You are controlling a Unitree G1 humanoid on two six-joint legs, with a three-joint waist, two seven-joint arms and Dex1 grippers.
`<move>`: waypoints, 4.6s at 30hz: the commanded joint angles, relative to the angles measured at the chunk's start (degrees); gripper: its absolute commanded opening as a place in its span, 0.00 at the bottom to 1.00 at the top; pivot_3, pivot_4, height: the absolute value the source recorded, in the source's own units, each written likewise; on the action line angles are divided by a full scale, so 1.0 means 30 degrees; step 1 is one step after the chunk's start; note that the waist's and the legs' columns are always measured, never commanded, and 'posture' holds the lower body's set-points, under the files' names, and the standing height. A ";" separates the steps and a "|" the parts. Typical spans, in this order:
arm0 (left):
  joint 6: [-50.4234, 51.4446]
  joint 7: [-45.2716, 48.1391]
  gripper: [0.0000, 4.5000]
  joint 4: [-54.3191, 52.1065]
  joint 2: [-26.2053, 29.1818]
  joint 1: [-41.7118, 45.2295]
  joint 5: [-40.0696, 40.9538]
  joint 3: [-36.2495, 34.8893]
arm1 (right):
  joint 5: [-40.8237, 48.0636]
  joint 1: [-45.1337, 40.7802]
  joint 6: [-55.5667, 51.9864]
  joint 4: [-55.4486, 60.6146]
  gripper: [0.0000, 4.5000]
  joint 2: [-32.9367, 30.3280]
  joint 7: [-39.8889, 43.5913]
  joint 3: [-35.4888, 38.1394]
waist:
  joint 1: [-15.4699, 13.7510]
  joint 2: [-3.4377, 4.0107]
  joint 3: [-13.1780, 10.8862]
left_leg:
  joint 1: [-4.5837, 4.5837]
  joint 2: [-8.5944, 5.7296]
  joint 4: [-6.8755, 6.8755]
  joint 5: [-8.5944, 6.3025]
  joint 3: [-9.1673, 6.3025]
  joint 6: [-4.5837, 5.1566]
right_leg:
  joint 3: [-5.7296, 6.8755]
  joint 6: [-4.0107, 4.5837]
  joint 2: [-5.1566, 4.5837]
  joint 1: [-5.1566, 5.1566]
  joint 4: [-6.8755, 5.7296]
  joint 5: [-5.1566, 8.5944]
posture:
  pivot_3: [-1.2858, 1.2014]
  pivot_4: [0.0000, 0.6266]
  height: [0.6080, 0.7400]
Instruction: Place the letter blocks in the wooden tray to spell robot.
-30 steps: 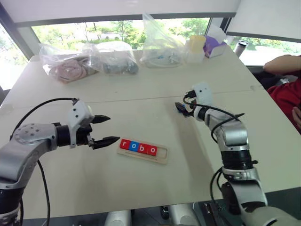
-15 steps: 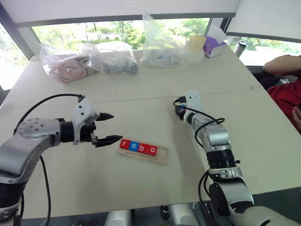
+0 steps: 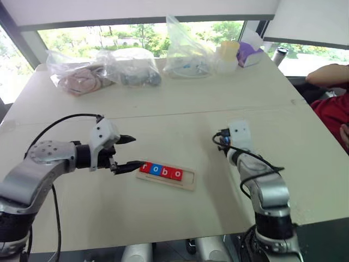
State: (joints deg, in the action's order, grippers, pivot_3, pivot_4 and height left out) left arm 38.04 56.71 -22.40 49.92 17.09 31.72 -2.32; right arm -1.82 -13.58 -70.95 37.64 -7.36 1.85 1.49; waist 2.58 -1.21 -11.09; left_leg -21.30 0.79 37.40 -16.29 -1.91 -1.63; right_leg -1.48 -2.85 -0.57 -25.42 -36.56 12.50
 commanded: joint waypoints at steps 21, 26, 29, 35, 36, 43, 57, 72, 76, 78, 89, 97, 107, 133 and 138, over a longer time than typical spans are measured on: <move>-0.1150 0.2161 1.00 0.1845 0.0115 0.1743 -0.0970 0.1379 | 0.3698 -0.2453 0.0857 -0.0756 0.99 -0.5668 0.7235 0.3442 | -0.0008 0.0005 -0.0006 | -0.0012 -0.0011 -0.0003 0.0007 0.0019 -0.0008 | -0.0001 0.0043 -0.0014 0.0017 0.0064 0.0024 | 0.52 0.24 1.00; -0.1140 0.2518 1.00 0.1571 0.0489 0.1399 -0.0855 0.1190 | 0.5770 -0.0077 0.7501 -0.3634 0.99 -1.1571 1.5128 0.2517 | -0.0043 -0.0024 0.0007 | -0.0004 -0.0011 -0.0055 -0.0008 0.0002 0.0020 | 0.0008 0.0015 0.0004 0.0059 0.0130 0.0033 | 0.52 0.24 1.00; -0.0734 0.3028 1.00 0.0684 0.1082 0.0705 -0.0265 0.0797 | 0.6242 0.1317 1.1563 -0.5413 0.99 -1.3057 1.8140 0.2501 | 0.0005 -0.0025 0.0000 | -0.0009 -0.0011 -0.0076 -0.0037 0.0006 0.0071 | 0.0008 -0.0103 0.0002 0.0047 0.0123 0.0035 | 0.52 0.24 1.00; -0.0318 0.3163 1.00 -0.1541 0.2202 0.0308 -0.0075 0.0751 | 0.6467 0.1947 1.5676 -0.8748 0.99 -1.3140 2.0196 0.1916 | -0.0078 -0.0029 -0.0004 | 0.0001 0.0001 0.0017 -0.0077 0.0046 0.0139 | -0.0021 -0.0092 0.0002 0.0065 0.0112 0.0031 | 0.52 0.24 1.00; -0.0131 0.2996 1.00 -0.1736 0.2147 0.0432 0.0100 0.0737 | 0.6227 0.1898 1.6255 -0.9196 0.99 -1.3104 2.0219 0.1675 | -0.0112 -0.0022 -0.0004 | 0.0002 -0.0003 0.0026 -0.0077 0.0045 0.0139 | -0.0020 -0.0061 -0.0003 0.0077 0.0112 0.0047 | 0.52 0.24 1.00; 0.0378 0.2161 1.00 -0.2239 0.1646 0.0460 0.0635 0.0637 | 0.4245 0.0873 1.9834 -1.2923 0.99 -1.2324 1.9709 -0.0290 | -0.0032 -0.0022 -0.0005 | -0.0002 -0.0004 0.0174 -0.0081 0.0045 0.0142 | -0.0020 -0.0043 -0.0005 0.0144 0.0101 0.0057 | 0.52 0.24 1.00; -0.0018 0.2180 1.00 -0.1234 0.1678 0.0120 -0.0026 0.0868 | 0.5804 -0.0091 1.8522 -1.2925 0.25 -1.1353 1.9548 -0.0283 | -0.0022 -0.0017 -0.0008 | 0.0052 -0.0003 0.0233 -0.0081 0.0048 0.0142 | -0.0030 -0.0031 -0.0002 0.0208 0.0086 0.0010 | 0.52 0.24 1.00; -0.0914 0.2378 1.00 -0.0611 0.2481 -0.2128 -0.1057 0.0384 | 0.4712 -0.2078 1.2885 -0.4440 0.25 -1.2075 1.9059 -0.6040 | -0.0493 0.0011 -0.0026 | -0.0012 0.0003 0.0229 -0.0083 0.0062 0.0141 | -0.0016 -0.0033 -0.0037 0.0150 0.0115 0.0014 | 0.52 0.24 1.00; 0.0082 0.2072 1.00 -0.1750 0.2192 -0.2399 0.0119 -0.0042 | 0.4340 -0.2028 1.2761 -0.4415 0.25 -1.2027 1.8872 -0.6640 | -0.0594 0.0009 -0.0025 | -0.0013 0.0010 0.0227 -0.0083 0.0048 0.0141 | -0.0009 -0.0031 -0.0029 0.0146 0.0109 0.0013 | 0.52 0.24 1.00; 0.0300 0.2212 1.00 -0.2142 0.2434 -0.2548 0.0213 0.0032 | 0.4204 -0.1969 1.2641 -0.4462 0.25 -1.1944 1.8714 -0.6842 | -0.0599 0.0009 -0.0025 | -0.0018 0.0011 0.0227 -0.0083 0.0026 0.0141 | 0.0000 -0.0031 -0.0017 0.0145 0.0106 0.0013 | 0.52 0.24 1.00; 0.0590 0.1485 1.00 -0.2095 0.1796 -0.1873 0.0305 0.0348 | 0.3896 -0.2010 1.2595 -0.4616 0.25 -1.1730 1.8519 -0.7193 | -0.0565 0.0009 -0.0025 | -0.0009 0.0010 0.0227 -0.0083 0.0033 0.0141 | -0.0001 -0.0029 -0.0012 0.0146 0.0100 0.0012 | 0.52 0.24 1.00; 0.0650 0.1205 1.00 -0.1999 0.1464 -0.1600 0.0205 0.0470 | 0.3405 -0.1956 1.2548 -0.5051 0.25 -1.1330 1.8092 -0.7490 | -0.0532 0.0008 -0.0024 | -0.0007 0.0009 0.0228 -0.0083 0.0034 0.0141 | -0.0001 -0.0028 -0.0010 0.0147 0.0099 0.0011 | 0.52 0.24 1.00; 0.0660 0.1067 1.00 -0.2029 0.1420 -0.1677 0.0176 0.0469 | 0.6235 -0.1936 1.0860 -0.3412 0.25 -1.0805 1.7924 -0.4738 | -0.0563 0.0007 -0.0024 | -0.0010 0.0010 0.0228 -0.0083 0.0032 0.0141 | -0.0001 -0.0027 -0.0010 0.0148 0.0098 0.0010 | 0.52 0.24 1.00; 0.0859 0.0624 1.00 -0.1946 0.1241 -0.1401 0.0235 0.0430 | 0.4674 -0.0758 1.3033 -0.5312 0.25 -1.1322 1.8070 -0.6235 | -0.0536 0.0007 -0.0024 | -0.0008 0.0008 0.0228 -0.0083 0.0034 0.0141 | -0.0001 -0.0028 -0.0007 0.0149 0.0099 0.0011 | 0.52 0.24 1.00; 0.0574 0.0492 1.00 -0.1795 0.1272 -0.1490 -0.0121 0.0590 | 0.4648 -0.0877 1.3097 -0.5572 0.25 -1.0923 1.8046 -0.6368 | -0.0548 0.0007 -0.0023 | -0.0009 0.0009 0.0228 -0.0083 0.0034 0.0141 | -0.0001 -0.0028 -0.0008 0.0149 0.0099 0.0011 | 0.52 0.24 1.00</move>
State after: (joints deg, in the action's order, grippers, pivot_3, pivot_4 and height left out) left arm 40.70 58.38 -27.14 53.26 12.47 31.76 0.69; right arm 12.07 -15.29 -32.61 20.72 -40.49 56.06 -17.76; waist 0.94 -1.19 -11.16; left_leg -21.33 0.82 38.08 -16.53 -1.80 -1.21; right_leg -1.48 -2.93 -0.59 -24.97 -36.26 12.53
